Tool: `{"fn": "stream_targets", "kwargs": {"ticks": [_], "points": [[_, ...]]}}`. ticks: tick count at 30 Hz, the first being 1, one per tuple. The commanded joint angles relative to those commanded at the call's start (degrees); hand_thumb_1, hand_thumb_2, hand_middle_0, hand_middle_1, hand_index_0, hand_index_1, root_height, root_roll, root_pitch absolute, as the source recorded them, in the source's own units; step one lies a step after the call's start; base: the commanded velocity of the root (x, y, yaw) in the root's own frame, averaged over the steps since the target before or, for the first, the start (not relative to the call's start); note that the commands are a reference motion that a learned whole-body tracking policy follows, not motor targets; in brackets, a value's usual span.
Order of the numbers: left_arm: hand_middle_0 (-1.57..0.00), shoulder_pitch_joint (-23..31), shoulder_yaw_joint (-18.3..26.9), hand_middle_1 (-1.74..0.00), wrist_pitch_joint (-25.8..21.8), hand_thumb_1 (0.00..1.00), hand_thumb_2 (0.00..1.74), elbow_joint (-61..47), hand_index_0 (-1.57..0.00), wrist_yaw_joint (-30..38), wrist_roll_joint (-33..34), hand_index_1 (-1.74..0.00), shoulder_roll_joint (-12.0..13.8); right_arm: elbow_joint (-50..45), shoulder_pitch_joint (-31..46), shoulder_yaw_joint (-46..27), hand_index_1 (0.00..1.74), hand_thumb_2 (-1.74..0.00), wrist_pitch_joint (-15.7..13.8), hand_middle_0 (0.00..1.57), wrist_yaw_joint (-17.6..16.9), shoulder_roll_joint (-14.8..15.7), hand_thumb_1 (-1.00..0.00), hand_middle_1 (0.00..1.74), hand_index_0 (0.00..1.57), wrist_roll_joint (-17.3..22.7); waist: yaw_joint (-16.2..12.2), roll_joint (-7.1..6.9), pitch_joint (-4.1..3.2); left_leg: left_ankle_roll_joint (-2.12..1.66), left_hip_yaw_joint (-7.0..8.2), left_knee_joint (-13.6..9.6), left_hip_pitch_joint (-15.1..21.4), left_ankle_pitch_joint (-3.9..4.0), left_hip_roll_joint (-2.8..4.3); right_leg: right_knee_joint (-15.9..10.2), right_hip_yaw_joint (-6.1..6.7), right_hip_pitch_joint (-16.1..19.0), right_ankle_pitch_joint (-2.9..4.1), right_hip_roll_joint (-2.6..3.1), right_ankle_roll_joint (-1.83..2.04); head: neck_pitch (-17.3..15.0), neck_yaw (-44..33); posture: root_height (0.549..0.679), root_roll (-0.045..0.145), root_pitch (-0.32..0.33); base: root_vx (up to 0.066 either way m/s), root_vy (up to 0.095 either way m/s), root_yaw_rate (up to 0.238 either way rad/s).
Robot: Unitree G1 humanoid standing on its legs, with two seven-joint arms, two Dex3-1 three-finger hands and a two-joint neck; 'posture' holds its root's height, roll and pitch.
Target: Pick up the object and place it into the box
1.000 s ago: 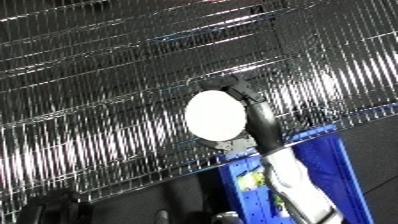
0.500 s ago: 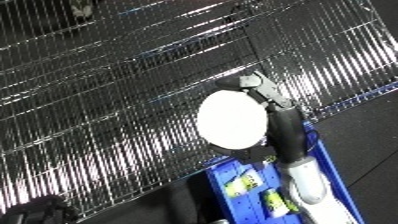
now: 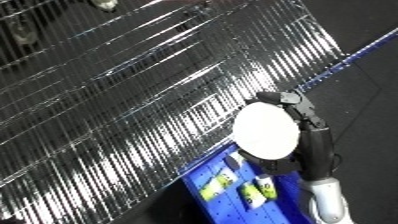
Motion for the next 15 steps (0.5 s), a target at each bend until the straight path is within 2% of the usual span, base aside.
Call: {"fn": "stream_targets", "kwargs": {"ticks": [4, 9, 12, 13, 14, 15], "points": [[-1.57, 1.6, 0.1, -1.74, -1.1, 1.00, 1.74, -0.2, -1.57, -0.2, -0.7, -1.74, -0.5, 0.7, 4.3, -2.3, 0.96, -0.96, -2.4, 0.86, -0.7, 0.1, -0.55, 0.96, 0.86, 2.4, -1.5, 0.81, -0.21, -0.16, 1.01, -1.6, 1.5, 0.20, -0.16, -1.5, 0.96, 0.9, 0.18, -0.10, 0.05, 1.2, 3.7, 0.644, 0.071, 0.035, 0.009, 0.085, -0.151], [-1.57, 2.9, -0.1, -1.74, -2.0, 1.00, 1.74, -0.4, -1.57, 0.3, -1.7, -1.74, -1.5, 0.8, 8.0, -3.8, 0.96, -0.96, -3.6, 0.86, -1.3, 0.0, -0.55, 0.96, 0.86, 4.6, -3.7, 1.93, 0.12, -0.26, 2.46, -3.1, 2.8, 0.47, -0.31, -2.6, 1.97, 1.0, 0.26, 0.26, -0.09, 1.1, 6.8, 0.646, 0.080, 0.039, -0.022, 0.115, -0.154], [-1.57, 3.7, -0.3, -1.74, -2.1, 1.00, 1.74, -0.4, -1.57, 0.6, -2.1, -1.74, -1.9, 1.0, 10.1, -4.3, 0.70, -0.70, -4.2, 0.63, 0.3, -0.1, -0.40, 0.70, 0.63, 5.7, -4.9, 2.49, 0.45, -0.25, 3.03, -3.2, 3.4, 0.32, -0.46, -2.7, 2.58, 1.0, 0.23, 0.41, -0.18, 0.5, 8.9, 0.646, 0.085, 0.038, -0.020, 0.101, -0.132], [-1.57, 3.7, -0.3, -1.74, -2.1, 1.00, 1.74, -0.4, -1.57, 0.6, -2.1, -1.74, -1.9, 1.0, 10.1, -4.3, 0.70, -0.70, -4.2, 0.63, 0.3, -0.1, -0.40, 0.70, 0.63, 5.7, -4.9, 2.49, 0.45, -0.25, 3.03, -3.2, 3.4, 0.32, -0.46, -2.7, 2.58, 1.0, 0.23, 0.41, -0.18, 0.5, 8.9, 0.646, 0.085, 0.038, -0.020, 0.093, -0.123], [-1.57, 3.9, -0.5, -1.74, -2.2, 1.00, 1.74, -0.2, -1.57, 0.6, -2.4, -1.74, -2.1, 1.4, 10.7, -4.6, 0.52, -0.52, -4.8, 0.47, 1.2, -0.6, -0.30, 0.52, 0.47, 6.1, -5.6, 2.78, 0.62, -0.25, 3.39, -3.1, 3.6, 0.22, -0.49, -2.8, 2.95, 1.0, 0.15, 0.46, -0.23, 0.3, 9.9, 0.646, 0.087, 0.037, -0.023, 0.074, -0.091], [-1.57, 3.9, -0.7, -1.74, -2.3, 1.00, 1.74, 0.0, -1.57, 0.6, -2.6, -1.74, -2.2, 1.6, 10.8, -4.8, 0.44, -0.44, -5.1, 0.39, 1.5, -0.9, -0.25, 0.44, 0.39, 6.4, -5.8, 2.90, 0.69, -0.26, 3.55, -3.1, 3.7, 0.17, -0.52, -2.7, 3.11, 1.0, 0.10, 0.49, -0.26, -0.1, 10.5, 0.646, 0.089, 0.037, -0.027, 0.070, -0.088]]}}
